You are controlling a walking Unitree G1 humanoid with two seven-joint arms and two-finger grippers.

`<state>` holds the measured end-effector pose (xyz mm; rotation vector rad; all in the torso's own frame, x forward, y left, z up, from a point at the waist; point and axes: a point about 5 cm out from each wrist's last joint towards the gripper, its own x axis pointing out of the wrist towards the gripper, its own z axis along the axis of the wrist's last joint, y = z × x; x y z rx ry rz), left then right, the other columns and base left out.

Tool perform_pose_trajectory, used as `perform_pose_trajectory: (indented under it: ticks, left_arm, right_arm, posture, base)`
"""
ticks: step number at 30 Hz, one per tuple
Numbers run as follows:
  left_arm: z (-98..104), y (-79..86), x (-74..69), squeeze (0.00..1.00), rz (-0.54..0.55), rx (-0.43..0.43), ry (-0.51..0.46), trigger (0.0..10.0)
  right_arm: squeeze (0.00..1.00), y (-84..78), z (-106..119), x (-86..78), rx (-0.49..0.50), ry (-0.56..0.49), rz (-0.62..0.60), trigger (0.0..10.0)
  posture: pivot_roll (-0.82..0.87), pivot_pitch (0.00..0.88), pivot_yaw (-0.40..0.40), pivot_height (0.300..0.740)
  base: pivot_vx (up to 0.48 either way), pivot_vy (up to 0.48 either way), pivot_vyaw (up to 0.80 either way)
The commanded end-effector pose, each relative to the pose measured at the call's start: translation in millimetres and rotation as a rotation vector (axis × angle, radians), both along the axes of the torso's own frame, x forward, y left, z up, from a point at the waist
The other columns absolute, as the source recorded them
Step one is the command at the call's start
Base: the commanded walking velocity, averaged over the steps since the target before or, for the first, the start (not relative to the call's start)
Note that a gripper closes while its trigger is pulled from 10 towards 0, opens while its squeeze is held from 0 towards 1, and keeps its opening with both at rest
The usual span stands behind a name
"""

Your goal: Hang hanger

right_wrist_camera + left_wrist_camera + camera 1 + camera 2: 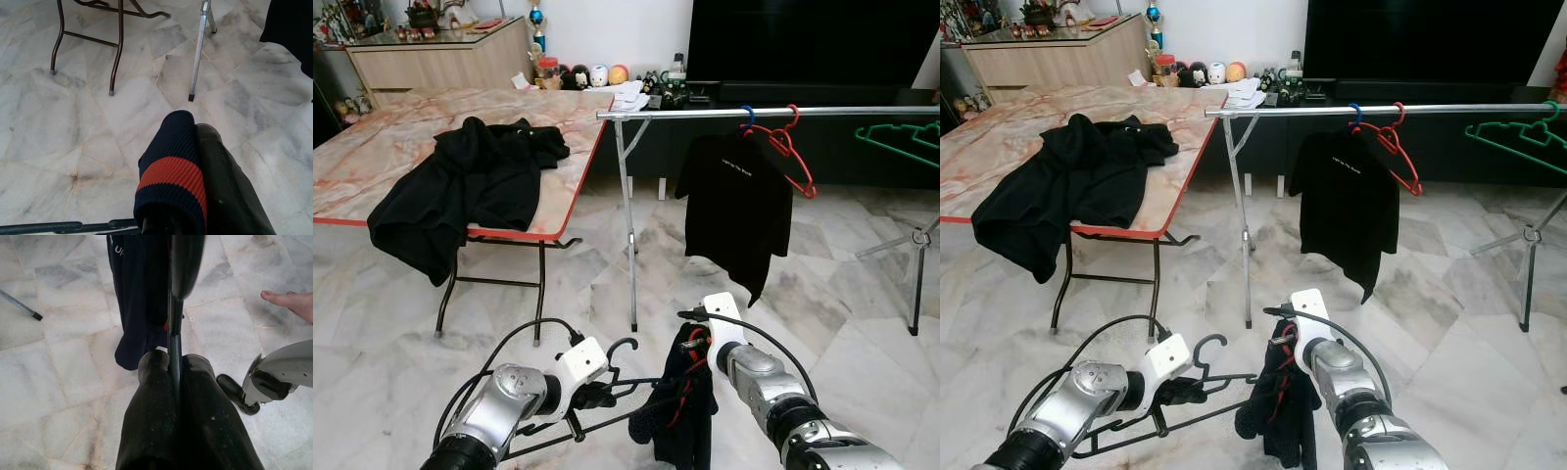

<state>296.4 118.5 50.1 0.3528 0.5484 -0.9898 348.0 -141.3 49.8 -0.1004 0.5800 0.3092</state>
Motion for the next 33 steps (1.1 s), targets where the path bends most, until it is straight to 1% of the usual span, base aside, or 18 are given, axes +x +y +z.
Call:
perform_pose_trajectory:
  ticks: [1, 31, 32, 33]
  left_arm:
    - [-1.8, 5.9, 0.7, 0.00, 0.003, 0.044, 0.006, 10.0]
    - [-1.8, 5.9, 0.7, 0.00, 0.003, 0.044, 0.006, 10.0]
    - [-2.6, 6.6, 0.2, 0.00, 0.001, 0.050, 0.008, 10.0]
    - [-3.2, 7.4, 3.5, 0.00, 0.042, 0.060, -0.016, 10.0]
  right_arm:
    - [0.00, -2.8, 0.5, 0.3, 0.005, -0.014, -0.016, 10.0]
    - [0.00, -2.8, 0.5, 0.3, 0.005, -0.014, -0.016, 10.0]
    - [0.00, -3.9, 0.0, -0.1, 0.003, -0.014, -0.020, 10.0]
    - [0.00, -16.6, -6.9, -6.4, 0.015, -0.002, -0.027, 10.0]
  posture:
    - [0.00, 0.000, 0.020, 0.740]
    - [0.00, 0.000, 0.020, 0.740]
    - [0.00, 0.000, 0.020, 0.740]
    - [0.00, 0.000, 0.024, 0.740]
  base:
    - [0.000, 0.000, 0.00]
    - [0.000, 0.000, 0.00]
    - [0.000, 0.000, 0.00]
    - [0.000, 0.000, 0.00]
